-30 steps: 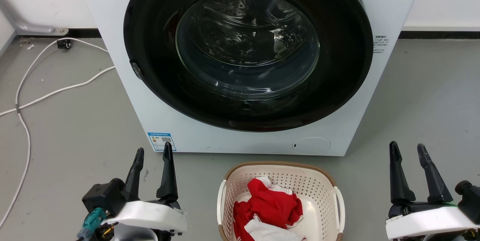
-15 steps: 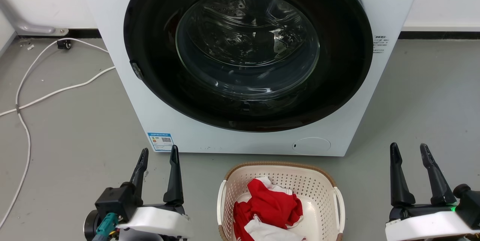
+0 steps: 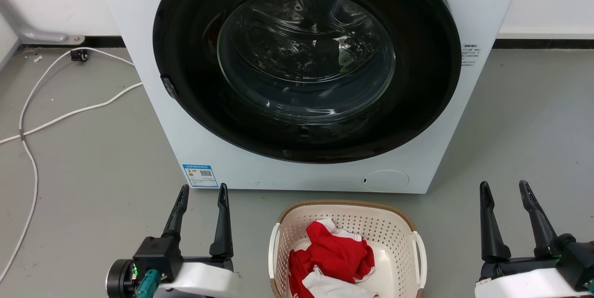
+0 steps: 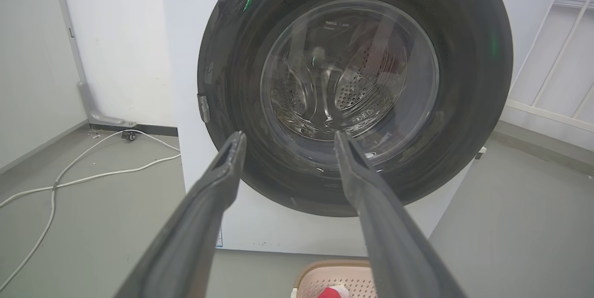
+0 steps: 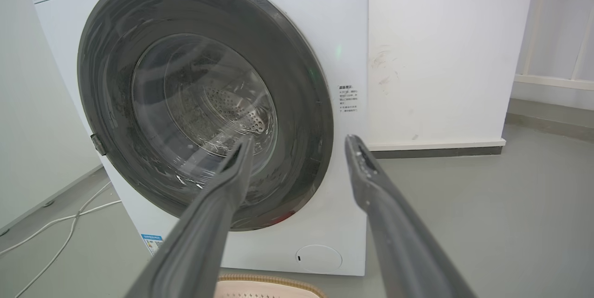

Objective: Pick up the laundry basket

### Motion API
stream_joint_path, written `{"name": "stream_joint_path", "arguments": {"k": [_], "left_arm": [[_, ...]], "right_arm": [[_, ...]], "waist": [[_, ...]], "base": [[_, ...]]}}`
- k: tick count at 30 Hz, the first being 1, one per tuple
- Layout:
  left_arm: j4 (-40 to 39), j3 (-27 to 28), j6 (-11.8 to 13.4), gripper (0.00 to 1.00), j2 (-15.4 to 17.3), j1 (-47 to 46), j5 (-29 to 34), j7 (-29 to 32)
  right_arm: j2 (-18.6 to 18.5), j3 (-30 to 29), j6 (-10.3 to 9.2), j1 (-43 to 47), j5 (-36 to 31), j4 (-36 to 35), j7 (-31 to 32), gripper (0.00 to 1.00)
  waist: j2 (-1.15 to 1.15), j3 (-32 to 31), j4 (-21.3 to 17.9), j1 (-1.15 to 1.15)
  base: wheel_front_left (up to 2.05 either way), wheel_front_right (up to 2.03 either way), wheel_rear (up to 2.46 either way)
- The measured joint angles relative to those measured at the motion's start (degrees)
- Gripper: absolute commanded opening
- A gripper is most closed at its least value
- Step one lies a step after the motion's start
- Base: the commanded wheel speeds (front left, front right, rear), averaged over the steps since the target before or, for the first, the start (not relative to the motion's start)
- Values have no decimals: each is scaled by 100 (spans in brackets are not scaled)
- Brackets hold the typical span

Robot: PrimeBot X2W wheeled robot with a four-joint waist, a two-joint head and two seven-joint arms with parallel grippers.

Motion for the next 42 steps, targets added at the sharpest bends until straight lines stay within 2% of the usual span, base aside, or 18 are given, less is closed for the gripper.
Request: {"name": "stream_joint_path", "arguments": {"k": [14,42], "left_arm": [[45,-81,53,100,2,61,461,-133],[175,-66,93,100,3,63,493,-149]], "right_arm": [[-2,21,1,57,-428,-43,-140,100],[-3,-27,1,66,-370,47,-142,100]], "waist": [[0,-8,14,0],[0,46,-3,0]], "base": [[0,0,0],[0,0,0]]}}
